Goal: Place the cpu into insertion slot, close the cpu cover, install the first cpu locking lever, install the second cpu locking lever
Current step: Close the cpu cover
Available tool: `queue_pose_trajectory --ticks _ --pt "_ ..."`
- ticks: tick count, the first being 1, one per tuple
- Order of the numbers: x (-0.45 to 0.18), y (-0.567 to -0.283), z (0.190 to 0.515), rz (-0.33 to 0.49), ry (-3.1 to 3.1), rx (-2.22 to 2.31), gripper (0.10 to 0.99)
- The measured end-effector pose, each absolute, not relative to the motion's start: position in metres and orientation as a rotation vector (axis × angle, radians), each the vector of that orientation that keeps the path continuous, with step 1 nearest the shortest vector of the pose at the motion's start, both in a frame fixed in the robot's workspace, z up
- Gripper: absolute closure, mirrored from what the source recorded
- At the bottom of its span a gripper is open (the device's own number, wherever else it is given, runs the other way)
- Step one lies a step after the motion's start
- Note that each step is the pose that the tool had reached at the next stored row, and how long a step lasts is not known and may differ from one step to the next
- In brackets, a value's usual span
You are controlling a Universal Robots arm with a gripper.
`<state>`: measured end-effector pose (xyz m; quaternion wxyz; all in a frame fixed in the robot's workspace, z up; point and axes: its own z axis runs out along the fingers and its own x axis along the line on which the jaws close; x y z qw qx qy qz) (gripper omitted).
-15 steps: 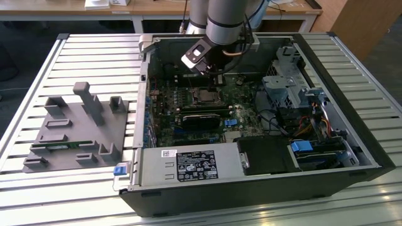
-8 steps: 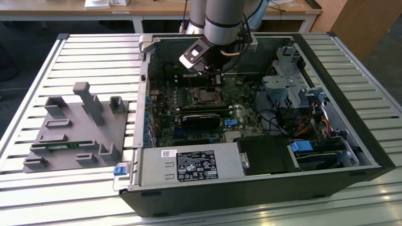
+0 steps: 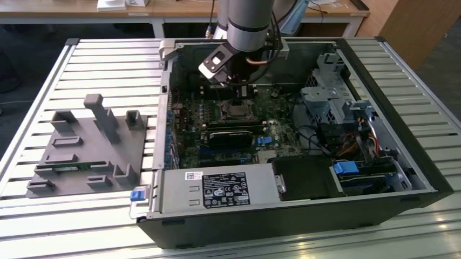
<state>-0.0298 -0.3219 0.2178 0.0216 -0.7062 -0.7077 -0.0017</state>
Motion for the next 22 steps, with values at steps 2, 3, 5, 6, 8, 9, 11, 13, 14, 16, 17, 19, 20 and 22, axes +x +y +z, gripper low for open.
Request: queue_pose_trajectory --ticks 2,3,5,6,8,9,11,13,14,16,17,19,20,22 --pt "-0.033 -0.322 0.218 -0.005 -2.193 -2.189 0.969" --pt "-0.034 -0.322 0.217 -0.005 -2.193 -2.189 0.969" --pt "-0.036 -0.322 0.216 -0.005 -2.193 -2.189 0.969" --pt "-0.036 -0.322 0.215 -0.005 -2.193 -2.189 0.969" --pt "-0.036 -0.322 0.212 -0.006 -2.193 -2.189 0.969" --pt "-0.037 -0.322 0.212 -0.005 -2.193 -2.189 0.969" --pt "-0.038 -0.322 0.211 -0.005 -2.193 -2.189 0.969" --pt "-0.039 -0.322 0.211 -0.005 -2.193 -2.189 0.969" --pt "-0.039 -0.322 0.210 -0.005 -2.193 -2.189 0.969" --pt "-0.040 -0.322 0.210 -0.005 -2.193 -2.189 0.969" --pt "-0.040 -0.322 0.209 -0.005 -2.193 -2.189 0.969" --pt "-0.040 -0.322 0.209 -0.005 -2.193 -2.188 0.969" --pt "-0.040 -0.322 0.208 -0.005 -2.193 -2.188 0.969" --pt "-0.040 -0.322 0.207 -0.005 -2.193 -2.189 0.969"
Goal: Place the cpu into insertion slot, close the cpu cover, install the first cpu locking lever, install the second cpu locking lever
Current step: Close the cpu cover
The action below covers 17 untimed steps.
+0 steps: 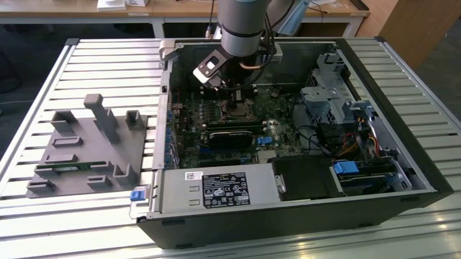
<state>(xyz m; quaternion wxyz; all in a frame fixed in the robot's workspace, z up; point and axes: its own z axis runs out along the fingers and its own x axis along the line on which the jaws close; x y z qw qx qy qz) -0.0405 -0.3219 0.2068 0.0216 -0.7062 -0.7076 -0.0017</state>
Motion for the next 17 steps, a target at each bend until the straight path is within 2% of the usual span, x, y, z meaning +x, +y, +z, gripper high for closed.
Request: queue_pose_trajectory --ticks 17 --pt "-0.0407 -0.3220 0.1988 -0.004 -2.193 -2.189 0.969"
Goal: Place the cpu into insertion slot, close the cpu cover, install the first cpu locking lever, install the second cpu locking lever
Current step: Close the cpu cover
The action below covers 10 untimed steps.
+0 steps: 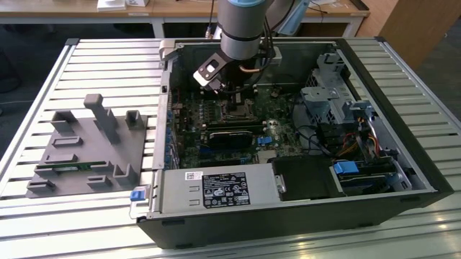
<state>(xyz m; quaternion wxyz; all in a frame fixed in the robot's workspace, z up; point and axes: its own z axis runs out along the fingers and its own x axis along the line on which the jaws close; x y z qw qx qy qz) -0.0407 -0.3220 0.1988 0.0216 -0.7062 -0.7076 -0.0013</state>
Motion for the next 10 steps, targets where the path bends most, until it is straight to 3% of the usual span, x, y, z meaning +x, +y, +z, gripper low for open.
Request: queue_pose_trajectory --ticks 10 --pt "-0.0449 -0.3218 0.2021 -0.007 -2.193 -2.189 0.969"
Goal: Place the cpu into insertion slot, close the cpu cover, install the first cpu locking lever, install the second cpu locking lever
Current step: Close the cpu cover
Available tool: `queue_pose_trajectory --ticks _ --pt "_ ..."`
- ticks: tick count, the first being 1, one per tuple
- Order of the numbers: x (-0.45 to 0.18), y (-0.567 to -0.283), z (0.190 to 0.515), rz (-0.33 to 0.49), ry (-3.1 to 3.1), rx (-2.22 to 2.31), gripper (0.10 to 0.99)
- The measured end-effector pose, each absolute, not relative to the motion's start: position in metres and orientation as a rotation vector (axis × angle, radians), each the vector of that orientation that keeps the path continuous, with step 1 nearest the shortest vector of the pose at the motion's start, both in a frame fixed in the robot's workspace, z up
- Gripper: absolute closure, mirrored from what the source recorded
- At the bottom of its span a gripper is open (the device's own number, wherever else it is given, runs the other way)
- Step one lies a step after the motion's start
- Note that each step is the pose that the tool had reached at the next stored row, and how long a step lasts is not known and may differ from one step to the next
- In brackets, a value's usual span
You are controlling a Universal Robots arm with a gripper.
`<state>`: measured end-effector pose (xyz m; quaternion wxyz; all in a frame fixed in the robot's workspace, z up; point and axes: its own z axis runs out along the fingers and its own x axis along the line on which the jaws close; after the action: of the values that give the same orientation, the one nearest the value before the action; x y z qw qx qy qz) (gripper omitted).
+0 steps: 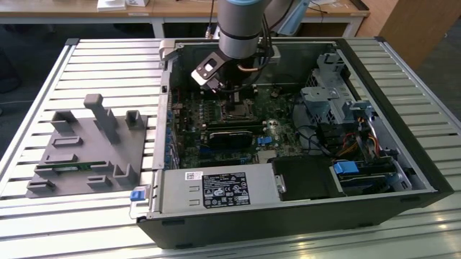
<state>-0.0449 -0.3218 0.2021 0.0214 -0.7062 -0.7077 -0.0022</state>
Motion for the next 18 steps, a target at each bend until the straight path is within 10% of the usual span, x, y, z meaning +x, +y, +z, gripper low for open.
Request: queue_pose_trajectory --ticks 18 --pt "-0.0470 -0.3218 0.2052 -0.006 -2.194 -2.190 0.969"
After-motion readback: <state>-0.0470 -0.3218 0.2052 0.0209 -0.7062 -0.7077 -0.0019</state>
